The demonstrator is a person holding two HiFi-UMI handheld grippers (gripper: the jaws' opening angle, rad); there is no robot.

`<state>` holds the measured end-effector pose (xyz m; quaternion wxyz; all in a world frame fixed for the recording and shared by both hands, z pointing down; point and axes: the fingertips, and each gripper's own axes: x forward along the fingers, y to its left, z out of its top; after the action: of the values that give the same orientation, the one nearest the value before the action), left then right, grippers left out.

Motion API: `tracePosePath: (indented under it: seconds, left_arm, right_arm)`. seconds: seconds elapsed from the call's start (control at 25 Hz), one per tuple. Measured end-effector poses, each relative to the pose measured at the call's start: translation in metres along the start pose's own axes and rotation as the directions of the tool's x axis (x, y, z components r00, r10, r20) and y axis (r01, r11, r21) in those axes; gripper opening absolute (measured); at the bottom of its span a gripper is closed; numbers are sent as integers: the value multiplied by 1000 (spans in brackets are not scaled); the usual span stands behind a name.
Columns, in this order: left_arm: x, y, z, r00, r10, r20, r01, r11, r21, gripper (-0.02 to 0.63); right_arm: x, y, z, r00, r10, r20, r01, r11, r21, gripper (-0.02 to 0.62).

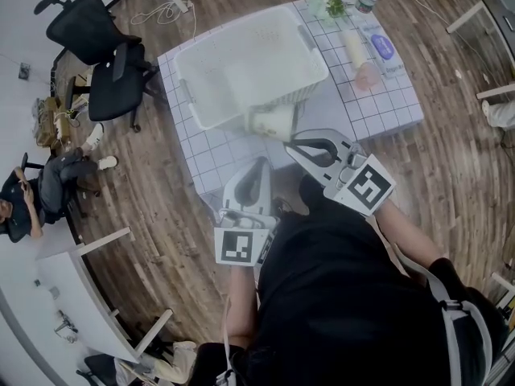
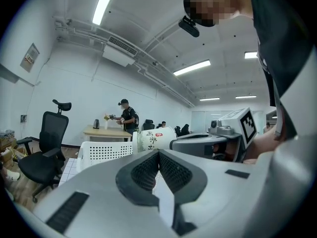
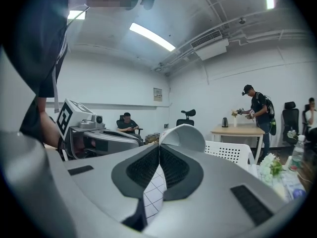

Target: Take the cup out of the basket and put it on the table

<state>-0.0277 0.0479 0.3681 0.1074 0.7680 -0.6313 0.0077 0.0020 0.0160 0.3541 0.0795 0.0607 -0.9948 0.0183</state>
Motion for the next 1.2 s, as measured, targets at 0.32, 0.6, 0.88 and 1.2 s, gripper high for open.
tracePosePath:
  seconds: [0.32,0.6,0.88,1.2]
  left_arm:
    - [-57,-10,-7,999,-29,24,29,1000,1,9]
    - [-102,-18,-21,998,-57,30,57,998,-9,9]
    - [-130,-24,-28,997,-68,28,68,998,-17,9]
    - [-129,-33,-27,997,-68,30,68,998,-14,9]
  right_arm:
    - [-9,60,-4,1000,-18,0,18,1000,7,21]
    - [-21,107,-9,999,-47,-7,47,999,8,21]
    - [-32,136,-15,998,-66,-16,66,998,12,21]
    - [-45,138,-13,998,-65,-7,65,998,9,21]
